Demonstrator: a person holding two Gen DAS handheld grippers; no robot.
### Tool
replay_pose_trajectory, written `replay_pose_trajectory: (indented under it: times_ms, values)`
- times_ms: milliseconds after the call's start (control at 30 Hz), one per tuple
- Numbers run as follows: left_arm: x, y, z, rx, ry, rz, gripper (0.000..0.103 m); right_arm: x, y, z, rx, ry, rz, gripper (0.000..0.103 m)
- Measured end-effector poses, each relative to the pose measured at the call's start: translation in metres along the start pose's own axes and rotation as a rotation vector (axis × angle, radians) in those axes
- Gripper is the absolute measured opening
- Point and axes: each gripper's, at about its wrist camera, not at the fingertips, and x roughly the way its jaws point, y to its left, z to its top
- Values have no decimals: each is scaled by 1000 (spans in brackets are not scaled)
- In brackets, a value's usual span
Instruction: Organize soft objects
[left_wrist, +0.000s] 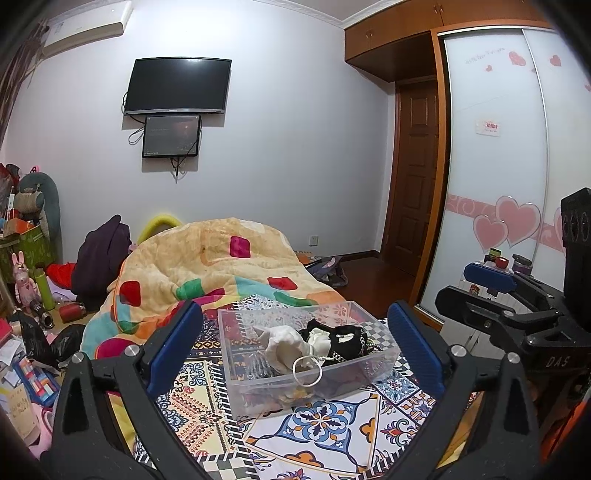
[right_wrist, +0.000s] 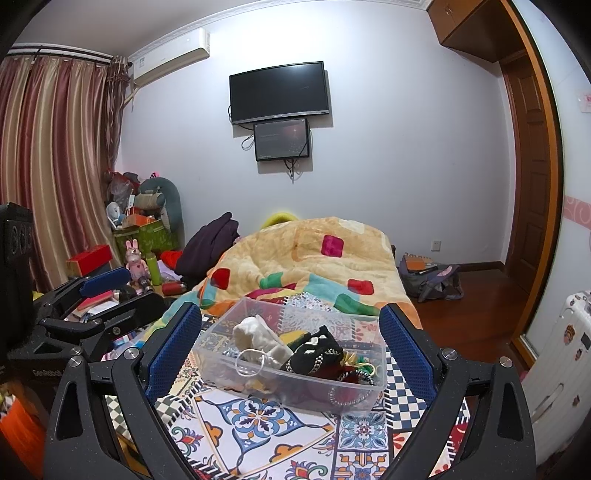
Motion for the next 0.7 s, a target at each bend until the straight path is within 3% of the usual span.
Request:
replay_pose_trajectory:
  times_ms: [167,700]
  values:
    - [0,2,1,-4,6,-2,102,0,1,-1,-3,-2,0,102]
    - [-1,4,-1,-3,10,-1,103,3,2,-2,-8,5,0,103]
